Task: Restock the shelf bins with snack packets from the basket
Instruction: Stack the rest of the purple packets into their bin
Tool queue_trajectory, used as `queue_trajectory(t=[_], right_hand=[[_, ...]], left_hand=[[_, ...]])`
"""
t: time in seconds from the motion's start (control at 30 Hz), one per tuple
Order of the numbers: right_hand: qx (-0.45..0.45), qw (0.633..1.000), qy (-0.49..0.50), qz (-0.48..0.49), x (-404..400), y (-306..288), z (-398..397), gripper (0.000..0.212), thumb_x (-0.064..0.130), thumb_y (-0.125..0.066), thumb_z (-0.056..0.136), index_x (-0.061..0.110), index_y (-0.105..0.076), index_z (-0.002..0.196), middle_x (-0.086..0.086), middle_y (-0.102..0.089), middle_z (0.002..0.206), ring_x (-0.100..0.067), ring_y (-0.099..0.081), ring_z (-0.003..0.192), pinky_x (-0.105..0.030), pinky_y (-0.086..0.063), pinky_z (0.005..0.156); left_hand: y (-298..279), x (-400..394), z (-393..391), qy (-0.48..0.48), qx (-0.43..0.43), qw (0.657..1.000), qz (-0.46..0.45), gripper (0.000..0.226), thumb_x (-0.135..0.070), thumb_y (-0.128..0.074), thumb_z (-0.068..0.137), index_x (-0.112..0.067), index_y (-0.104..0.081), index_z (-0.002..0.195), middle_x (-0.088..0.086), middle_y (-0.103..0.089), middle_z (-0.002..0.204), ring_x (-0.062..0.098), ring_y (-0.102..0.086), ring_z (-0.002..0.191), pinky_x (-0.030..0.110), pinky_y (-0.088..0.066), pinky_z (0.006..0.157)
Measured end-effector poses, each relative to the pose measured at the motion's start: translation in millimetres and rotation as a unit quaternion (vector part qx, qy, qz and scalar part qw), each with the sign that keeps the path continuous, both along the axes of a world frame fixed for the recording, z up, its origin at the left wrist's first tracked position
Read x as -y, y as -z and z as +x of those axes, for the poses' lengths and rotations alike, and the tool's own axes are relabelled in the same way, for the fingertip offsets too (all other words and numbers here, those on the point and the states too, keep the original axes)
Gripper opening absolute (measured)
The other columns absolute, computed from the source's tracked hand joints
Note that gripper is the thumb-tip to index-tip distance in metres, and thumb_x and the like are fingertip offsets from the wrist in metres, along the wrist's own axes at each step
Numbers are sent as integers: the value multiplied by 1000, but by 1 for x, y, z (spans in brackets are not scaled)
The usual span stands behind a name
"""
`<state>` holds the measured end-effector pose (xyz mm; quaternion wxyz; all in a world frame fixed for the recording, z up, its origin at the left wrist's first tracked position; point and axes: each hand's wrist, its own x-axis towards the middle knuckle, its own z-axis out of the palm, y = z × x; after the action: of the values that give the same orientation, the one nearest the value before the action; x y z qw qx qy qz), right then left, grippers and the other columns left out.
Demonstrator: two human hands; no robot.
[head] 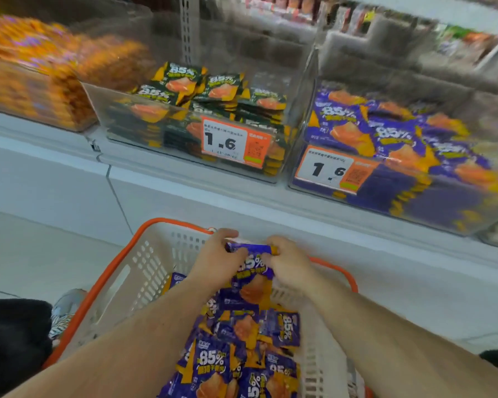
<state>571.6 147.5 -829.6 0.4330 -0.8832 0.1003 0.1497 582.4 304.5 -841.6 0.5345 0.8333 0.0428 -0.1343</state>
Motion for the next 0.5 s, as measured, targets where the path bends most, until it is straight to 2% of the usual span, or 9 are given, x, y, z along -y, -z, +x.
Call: queue_trajectory(t=[0.07, 0.1, 0.17, 0.27, 0.33, 0.4, 0.5], right_hand=[[34, 999, 14, 32, 9, -33, -3, 6, 16, -60, 92, 21, -57, 95, -14, -63, 88, -23, -59, 76, -47, -53, 75], [57, 996, 36, 51, 12, -50, -8, 14, 18, -62, 90, 29, -54, 95, -12, -64, 94, -25, -63, 82, -50, -53, 78], [129, 983, 98, 83, 17, -83, -20, 30, 20, -67, 86, 39, -45, 95, -8, -67, 97, -26, -66, 81, -47, -55, 76], [256, 953, 142, 79, 24, -122, -44, 39, 6, -68, 86, 33, -39, 91, 0, -64, 83, -17, -60, 68, -31, -50, 66], [296, 944, 131, 69, 27, -138, -58, 41, 2, -68, 85, 35, -44, 87, 6, -60, 82, -21, -60, 71, -32, -50, 68], [306, 939, 134, 77, 31, -150, -65, 37, -3, -66, 86, 31, -53, 83, 9, -62, 76, -26, -63, 69, -39, -55, 68], [271, 915, 211, 213, 39, -168, -61, 27, -15, -55, 89, 10, -56, 79, -1, -63, 53, -21, -62, 45, -34, -56, 46]], left_hand=[[-32, 9, -1, -41, 82, 995, -51, 13, -17, -66, 90, -21, -63, 102, 0, -66, 88, 2, -57, 59, 15, -43, 55], [-47, 14, -1, -57, 118, 988, -76, 9, -15, -66, 89, -22, -65, 95, -2, -65, 81, -1, -53, 51, 13, -40, 51], [-80, 25, -3, -92, 173, 973, -123, 12, -12, -66, 88, -24, -65, 89, -8, -60, 73, -2, -48, 45, 12, -37, 47], [-121, 40, -7, -121, 216, 951, -182, 18, -12, -69, 86, -30, -63, 84, -11, -55, 68, -2, -51, 53, 18, -43, 56], [-142, 51, -7, -118, 231, 942, -214, 16, -19, -71, 84, -32, -62, 83, -12, -60, 77, 9, -61, 72, 30, -51, 69], [-159, 63, -6, -113, 240, 939, -219, 17, -20, -71, 84, -33, -60, 83, -6, -66, 91, 19, -67, 85, 42, -56, 76], [-179, 80, -1, -90, 254, 937, -221, 19, -15, -67, 88, -31, -56, 88, 9, -68, 90, 26, -68, 81, 49, -56, 73]])
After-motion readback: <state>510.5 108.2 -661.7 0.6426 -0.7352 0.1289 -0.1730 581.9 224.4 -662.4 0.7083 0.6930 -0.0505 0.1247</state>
